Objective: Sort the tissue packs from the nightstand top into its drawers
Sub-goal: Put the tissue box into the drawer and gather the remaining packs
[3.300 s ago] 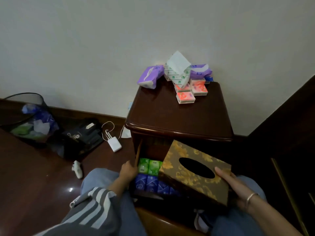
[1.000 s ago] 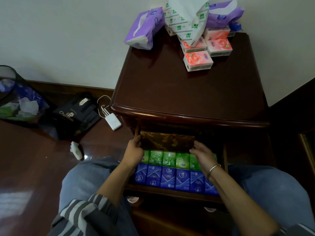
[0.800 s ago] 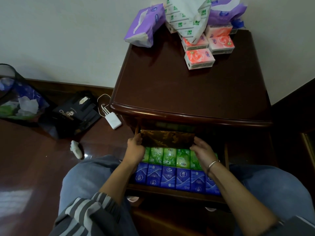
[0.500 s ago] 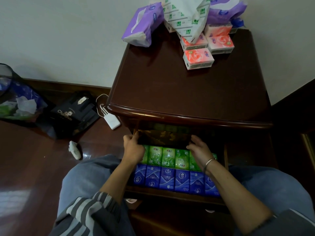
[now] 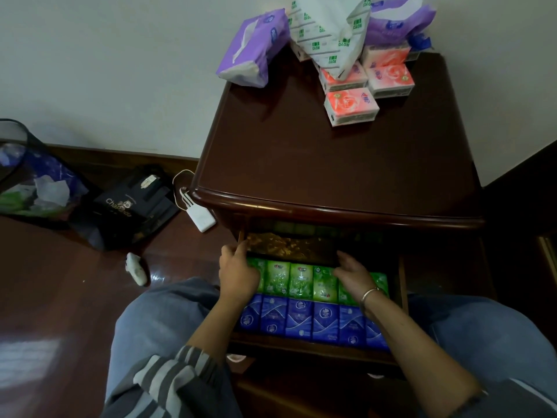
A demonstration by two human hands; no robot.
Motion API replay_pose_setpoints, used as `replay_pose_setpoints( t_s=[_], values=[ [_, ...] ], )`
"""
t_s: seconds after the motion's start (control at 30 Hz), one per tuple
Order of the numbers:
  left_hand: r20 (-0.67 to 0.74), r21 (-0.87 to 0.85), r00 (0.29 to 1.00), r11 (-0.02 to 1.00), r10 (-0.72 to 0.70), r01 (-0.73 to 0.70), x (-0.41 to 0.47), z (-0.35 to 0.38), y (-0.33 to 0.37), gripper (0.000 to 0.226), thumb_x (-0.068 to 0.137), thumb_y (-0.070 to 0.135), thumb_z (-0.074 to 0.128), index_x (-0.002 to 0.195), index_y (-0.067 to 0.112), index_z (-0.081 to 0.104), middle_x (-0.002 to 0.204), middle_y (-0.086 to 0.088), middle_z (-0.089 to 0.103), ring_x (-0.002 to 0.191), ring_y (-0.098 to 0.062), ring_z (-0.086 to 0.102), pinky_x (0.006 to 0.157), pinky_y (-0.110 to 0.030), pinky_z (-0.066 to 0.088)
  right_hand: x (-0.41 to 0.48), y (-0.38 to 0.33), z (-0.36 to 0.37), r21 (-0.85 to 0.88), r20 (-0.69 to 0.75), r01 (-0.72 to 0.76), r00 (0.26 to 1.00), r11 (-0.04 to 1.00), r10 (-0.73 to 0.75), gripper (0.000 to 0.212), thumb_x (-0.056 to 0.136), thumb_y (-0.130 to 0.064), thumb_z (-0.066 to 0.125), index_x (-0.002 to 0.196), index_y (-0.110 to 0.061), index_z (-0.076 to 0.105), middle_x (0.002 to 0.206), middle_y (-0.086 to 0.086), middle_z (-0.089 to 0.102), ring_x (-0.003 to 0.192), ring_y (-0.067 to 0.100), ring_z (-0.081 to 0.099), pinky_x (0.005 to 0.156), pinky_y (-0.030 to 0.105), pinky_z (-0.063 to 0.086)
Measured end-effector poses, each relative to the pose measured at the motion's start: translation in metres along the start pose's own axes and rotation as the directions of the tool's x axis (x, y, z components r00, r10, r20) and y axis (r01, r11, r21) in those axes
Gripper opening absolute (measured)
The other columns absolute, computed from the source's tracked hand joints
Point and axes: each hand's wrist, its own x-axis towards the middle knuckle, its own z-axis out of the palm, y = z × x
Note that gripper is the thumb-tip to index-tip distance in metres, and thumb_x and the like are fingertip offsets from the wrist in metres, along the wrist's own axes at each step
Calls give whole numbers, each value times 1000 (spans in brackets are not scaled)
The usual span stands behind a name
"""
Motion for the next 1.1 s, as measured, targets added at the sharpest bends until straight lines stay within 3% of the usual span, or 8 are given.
replay_pose_setpoints(
  t_s=[0.13,0.3,0.5,0.63,0.73,0.83,0.97,1.1],
  values=[
    [-22,206,998,977,56,-50,1,4,-1,82,79,1,51,152,22,19,140,-8,28,125,-30,33,101,-41,37,1,-10,5,-73,-34,48,998,996,-50,61,92,-10,48,147,-23,27,145,2,43,124,24,50,100,35,42],
    [16,651,984,745,176,-143,-2,17,-13,67,90,21,45,152,22,20,156,-12,12,131,-30,28,102,-38,33,-6,-8,10,-189,-63,57,996,980,-70,59,92,-7,46,146,-24,28,138,7,50,117,30,54,93,39,48],
    [57,763,968,616,242,-199,-8,20,-17,62,92,24,40,150,15,21,157,-8,17,130,-29,31,98,-37,33,-14,3,10,-260,-9,60,998,964,-65,67,90,-8,48,147,-32,22,145,4,41,59,7,53,38,10,39],
    [118,751,971,622,207,-223,-11,13,-18,64,92,24,42,151,18,18,157,-3,20,134,-28,28,98,-39,34,-23,0,9,-353,62,71,997,933,-52,78,88,-11,50,148,-38,9,154,2,26,79,13,64,56,24,52],
    [220,679,969,696,111,-234,-19,0,-12,69,91,23,44,153,20,14,160,0,11,143,-28,14,107,-46,28,-35,-3,0,-395,94,90,994,914,-57,74,88,-15,50,148,-34,11,154,4,27,65,0,48,51,16,39],
    [264,602,961,764,85,-233,-32,-27,4,64,91,21,46,151,23,24,159,-2,16,143,-31,17,109,-48,30,-67,-15,-15,-429,126,106,990,897,-57,65,91,-16,49,148,-29,21,154,5,28,83,15,62,65,27,50],
    [448,388,883,859,141,-334,-43,-87,50,50,94,13,47,143,21,43,142,-10,48,127,-25,48,103,-33,40,-115,-50,-53,-437,197,228,968,870,-155,52,92,-17,53,141,-24,39,142,4,45,120,24,54,96,30,44],
    [549,233,811,896,200,-379,-46,-153,120,47,98,25,51,143,20,42,139,1,51,119,-7,47,95,-19,33,-146,-114,-102,-387,239,391,917,835,-319,40,92,-8,55,131,-11,52,134,3,54,121,6,48,99,14,34]
  ],
)
